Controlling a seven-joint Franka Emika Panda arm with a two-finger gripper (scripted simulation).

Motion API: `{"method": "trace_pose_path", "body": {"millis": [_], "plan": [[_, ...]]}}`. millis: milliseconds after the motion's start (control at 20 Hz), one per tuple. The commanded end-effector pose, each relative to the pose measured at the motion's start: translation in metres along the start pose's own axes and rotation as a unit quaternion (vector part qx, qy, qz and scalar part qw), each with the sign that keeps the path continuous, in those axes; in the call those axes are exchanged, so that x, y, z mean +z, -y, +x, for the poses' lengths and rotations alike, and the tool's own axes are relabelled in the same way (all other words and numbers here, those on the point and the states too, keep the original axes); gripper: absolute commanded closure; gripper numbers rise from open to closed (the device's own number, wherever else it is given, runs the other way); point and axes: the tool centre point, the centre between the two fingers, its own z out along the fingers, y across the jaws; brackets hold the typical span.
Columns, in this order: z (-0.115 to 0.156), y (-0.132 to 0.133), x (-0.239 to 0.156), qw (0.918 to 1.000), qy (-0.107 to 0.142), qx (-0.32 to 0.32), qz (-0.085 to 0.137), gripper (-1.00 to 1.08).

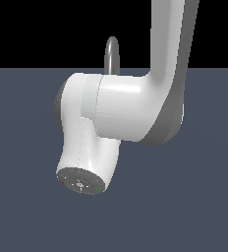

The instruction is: Turn on the faucet by rotating a designated handle.

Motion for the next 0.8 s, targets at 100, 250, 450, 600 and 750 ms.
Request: {"method": "trace_pose_path", "body": {"millis": [100,250,450,600,750], "plan": [[0.001,0.045,0.005,0.9996,0.003,-0.024,-0.013,1.08],[0.005,0.014,0.0,1.0,0.002,0.001,0.007,1.08],[0.014,0.025,0.001,1.0,0.002,-0.005,0.003,1.08],[0.021,0.033,0.002,1.0,0.002,-0.009,-0.001,1.08],[0.028,0.042,0.003,0.9999,0.003,-0.014,-0.005,1.08]]}}
